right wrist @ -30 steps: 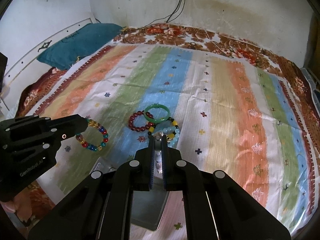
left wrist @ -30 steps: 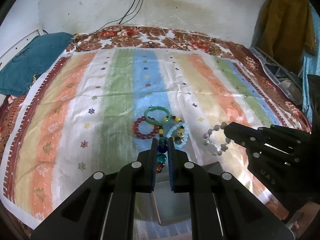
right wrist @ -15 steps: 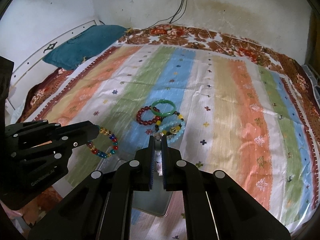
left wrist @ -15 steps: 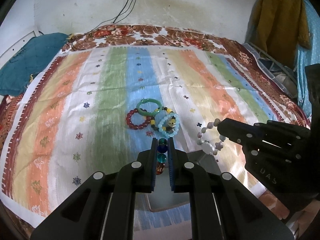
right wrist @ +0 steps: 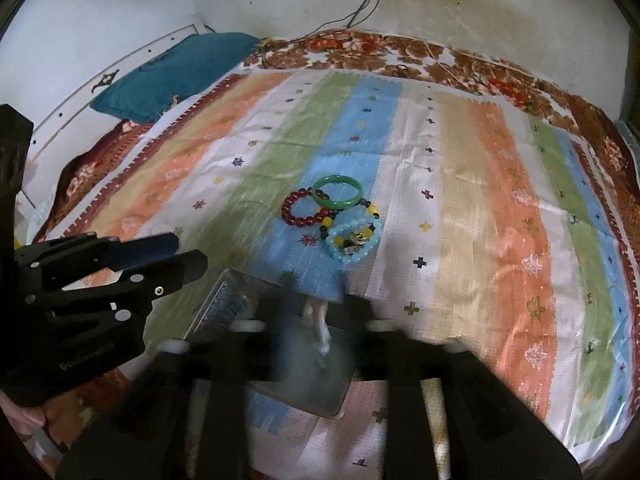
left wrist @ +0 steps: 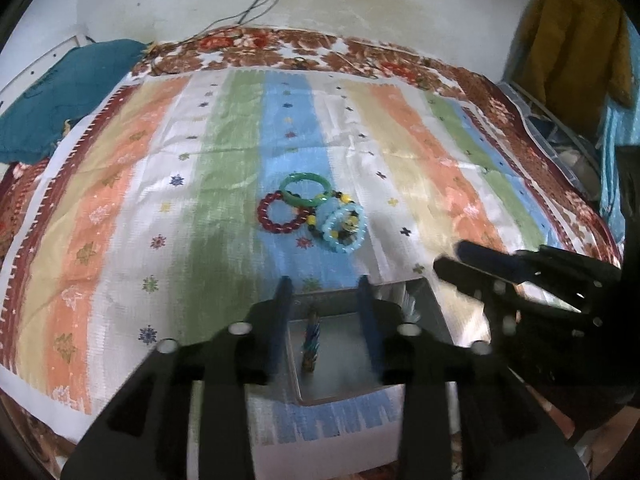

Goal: Organize jewelry
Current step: 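Lower both bracelets into the silver tin and open both tools, then move both open tools back over the remaining bracelet pile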

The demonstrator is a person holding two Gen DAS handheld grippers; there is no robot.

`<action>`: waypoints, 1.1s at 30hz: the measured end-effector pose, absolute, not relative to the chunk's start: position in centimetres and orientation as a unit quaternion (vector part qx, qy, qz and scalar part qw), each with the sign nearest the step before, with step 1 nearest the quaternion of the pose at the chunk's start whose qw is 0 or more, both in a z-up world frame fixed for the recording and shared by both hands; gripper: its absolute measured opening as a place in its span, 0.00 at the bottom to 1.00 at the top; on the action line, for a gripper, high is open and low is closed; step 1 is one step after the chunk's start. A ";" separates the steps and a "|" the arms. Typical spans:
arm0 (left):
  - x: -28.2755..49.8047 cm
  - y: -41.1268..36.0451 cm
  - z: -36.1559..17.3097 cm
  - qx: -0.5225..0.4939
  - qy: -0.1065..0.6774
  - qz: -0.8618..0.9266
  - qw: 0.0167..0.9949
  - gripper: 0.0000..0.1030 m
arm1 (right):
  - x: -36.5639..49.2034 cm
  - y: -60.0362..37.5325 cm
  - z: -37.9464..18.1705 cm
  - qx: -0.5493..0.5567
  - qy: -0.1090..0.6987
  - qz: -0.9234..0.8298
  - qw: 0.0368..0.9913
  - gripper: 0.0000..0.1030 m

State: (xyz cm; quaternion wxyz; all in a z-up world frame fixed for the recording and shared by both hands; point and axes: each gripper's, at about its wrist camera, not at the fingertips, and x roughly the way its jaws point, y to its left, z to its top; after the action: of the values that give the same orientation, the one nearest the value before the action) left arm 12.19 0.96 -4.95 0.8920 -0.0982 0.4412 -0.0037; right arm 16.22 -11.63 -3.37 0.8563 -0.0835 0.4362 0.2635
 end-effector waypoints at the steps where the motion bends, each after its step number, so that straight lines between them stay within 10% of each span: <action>1: 12.2 1.2 -5.0 -0.100 0.441 0.002 0.892 0.39 | 16.3 -11.7 -3.4 -0.082 0.437 0.262 0.857 0.52; 19: 15.5 4.3 -6.3 -0.098 0.452 0.054 0.885 0.81 | 19.9 -13.7 -4.7 -0.055 0.457 0.205 0.864 0.78; 33: 18.3 5.8 -7.2 -0.113 0.456 0.081 0.879 0.91 | 22.9 -13.7 -5.5 -0.035 0.476 0.175 0.861 0.83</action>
State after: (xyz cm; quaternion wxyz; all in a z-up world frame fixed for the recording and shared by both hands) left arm 18.29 5.83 -7.19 0.8791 -0.1128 0.4559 0.0812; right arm 22.88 -13.74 -5.52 0.8612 -0.0354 0.4760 0.1747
